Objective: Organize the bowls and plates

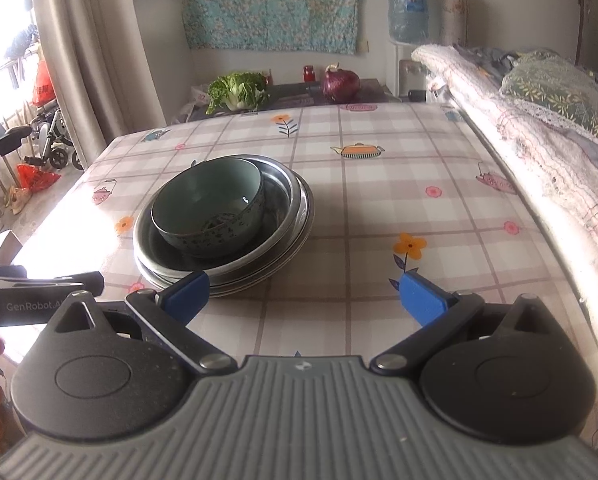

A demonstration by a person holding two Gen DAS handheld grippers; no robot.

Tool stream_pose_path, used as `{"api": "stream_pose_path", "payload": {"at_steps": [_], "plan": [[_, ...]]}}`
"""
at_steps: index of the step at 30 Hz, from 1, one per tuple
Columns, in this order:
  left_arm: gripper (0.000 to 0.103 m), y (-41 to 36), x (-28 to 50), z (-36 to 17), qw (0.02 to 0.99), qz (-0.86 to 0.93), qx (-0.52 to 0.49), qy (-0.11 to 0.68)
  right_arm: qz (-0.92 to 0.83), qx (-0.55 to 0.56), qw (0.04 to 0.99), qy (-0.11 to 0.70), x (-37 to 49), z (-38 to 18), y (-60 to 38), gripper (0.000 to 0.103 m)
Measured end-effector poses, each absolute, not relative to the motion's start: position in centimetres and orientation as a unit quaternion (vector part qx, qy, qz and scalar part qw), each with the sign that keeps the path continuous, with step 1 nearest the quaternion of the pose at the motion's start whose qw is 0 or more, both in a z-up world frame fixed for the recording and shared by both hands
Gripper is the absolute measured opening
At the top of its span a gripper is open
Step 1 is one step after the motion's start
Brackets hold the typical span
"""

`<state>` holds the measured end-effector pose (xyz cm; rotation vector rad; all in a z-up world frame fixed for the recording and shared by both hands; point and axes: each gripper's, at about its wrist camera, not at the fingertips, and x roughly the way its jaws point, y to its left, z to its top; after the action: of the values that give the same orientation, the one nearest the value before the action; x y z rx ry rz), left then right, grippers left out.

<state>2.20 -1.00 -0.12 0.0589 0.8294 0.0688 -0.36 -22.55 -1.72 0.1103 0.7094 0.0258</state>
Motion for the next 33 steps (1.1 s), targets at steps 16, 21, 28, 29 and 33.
{"api": "stream_pose_path", "payload": {"at_steps": [16, 21, 28, 29, 33], "plan": [[0.103, -0.9, 3.2, -0.5, 0.903, 0.049, 0.035, 0.426, 0.02, 0.05, 0.925, 0.376, 1.3, -2.5, -21.6, 0.102], [0.103, -0.9, 3.2, -0.5, 0.902, 0.047, 0.035, 0.427, 0.02, 0.045, 0.924, 0.378, 1.3, -2.5, -21.5, 0.102], [0.103, -0.8, 3.1, -0.6, 0.901, 0.039, 0.032, 0.432, 0.021, 0.041, 0.923, 0.382, 1.4, -2.6, -21.4, 0.102], [0.103, -0.8, 3.2, -0.6, 0.9, 0.039, 0.032, 0.432, 0.021, 0.041, 0.922, 0.383, 1.4, -2.7, -21.4, 0.102], [0.103, -0.8, 3.1, -0.6, 0.9, 0.038, 0.032, 0.433, 0.019, 0.042, 0.921, 0.386, 1.5, -2.8, -21.4, 0.102]]}}
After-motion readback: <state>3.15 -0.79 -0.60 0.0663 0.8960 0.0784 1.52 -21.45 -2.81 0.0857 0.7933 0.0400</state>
